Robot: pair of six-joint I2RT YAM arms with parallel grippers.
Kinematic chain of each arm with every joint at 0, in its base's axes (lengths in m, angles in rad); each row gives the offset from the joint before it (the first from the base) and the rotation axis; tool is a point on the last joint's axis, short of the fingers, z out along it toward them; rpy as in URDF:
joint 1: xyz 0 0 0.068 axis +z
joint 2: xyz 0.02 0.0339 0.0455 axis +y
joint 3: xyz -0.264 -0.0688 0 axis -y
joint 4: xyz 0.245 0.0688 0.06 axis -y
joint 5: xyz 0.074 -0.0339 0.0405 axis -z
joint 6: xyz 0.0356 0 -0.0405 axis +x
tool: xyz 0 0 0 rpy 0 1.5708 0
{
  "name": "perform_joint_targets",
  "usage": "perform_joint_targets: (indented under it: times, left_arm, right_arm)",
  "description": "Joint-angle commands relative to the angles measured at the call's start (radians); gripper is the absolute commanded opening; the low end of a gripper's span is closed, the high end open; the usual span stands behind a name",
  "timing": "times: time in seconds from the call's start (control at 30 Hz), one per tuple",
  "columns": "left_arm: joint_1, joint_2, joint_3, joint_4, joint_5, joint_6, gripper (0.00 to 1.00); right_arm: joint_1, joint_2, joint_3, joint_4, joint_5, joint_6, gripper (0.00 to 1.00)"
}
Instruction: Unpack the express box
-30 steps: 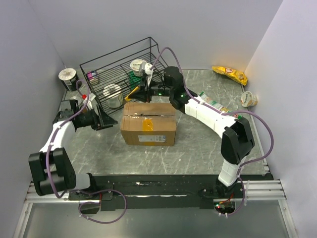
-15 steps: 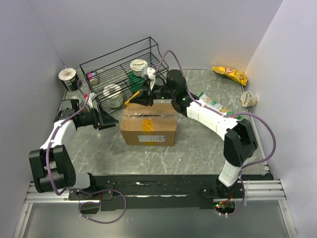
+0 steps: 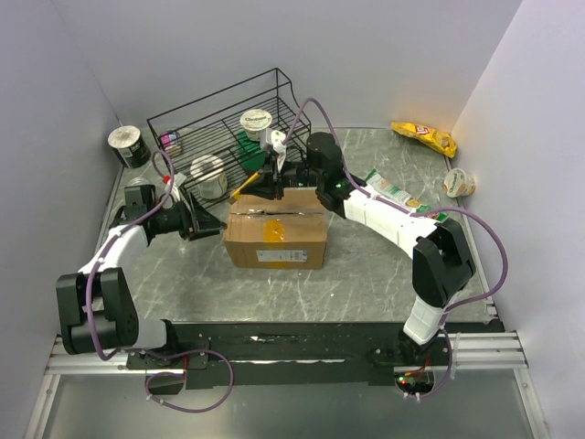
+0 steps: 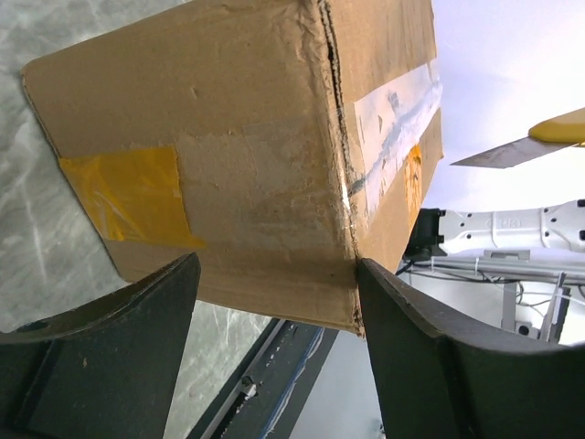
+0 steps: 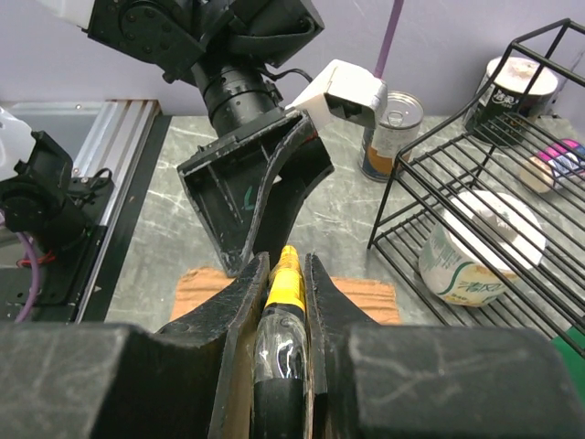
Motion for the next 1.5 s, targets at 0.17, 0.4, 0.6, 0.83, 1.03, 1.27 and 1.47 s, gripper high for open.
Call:
perform_joint_targets:
  times: [0.17,0.4,0.6,0.83,1.03,1.27,1.47]
  left_arm:
    - [-0.043,-0.004,0.013,-0.002,-0.061,0.027,0.74]
    - [-0.012,-0.035,0.069,0.019,0.050,-0.006,0.80]
    - [-0.092,-0.032,0.045,0.062,-0.008,-0.038,0.84]
    - [-0.142,-0.024,-0.004,0.038,-0.131,-0.019,0.82]
    - [-0.129,0.027,-0.012,0.042,-0.148,-0.032,0.80]
    - [-0.126,0.039,-0.003,0.015,-0.123,-0.002,0.79]
    - [-0.116,0.031,-0.015,0.021,-0.121,-0.009,0.79]
  right_arm:
    - [0.018,-0.030,-0.005,0.043,-0.022,-0.039,0.00]
    - [0.008,-0.044,-0.002,0.018,-0.022,-0.074,0.00]
    - [0.006,-0.059,0.000,-0.003,-0.017,-0.082,0.00]
    - [0.004,-0.076,-0.025,-0.005,-0.013,-0.082,0.00]
    - [0.004,-0.076,-0.041,-0.034,-0.060,-0.149,0.00]
    - [0.004,-0.056,-0.060,0.041,-0.043,-0.114,0.00]
    - [0.006,-0.030,-0.038,0.057,-0.043,-0.117,0.00]
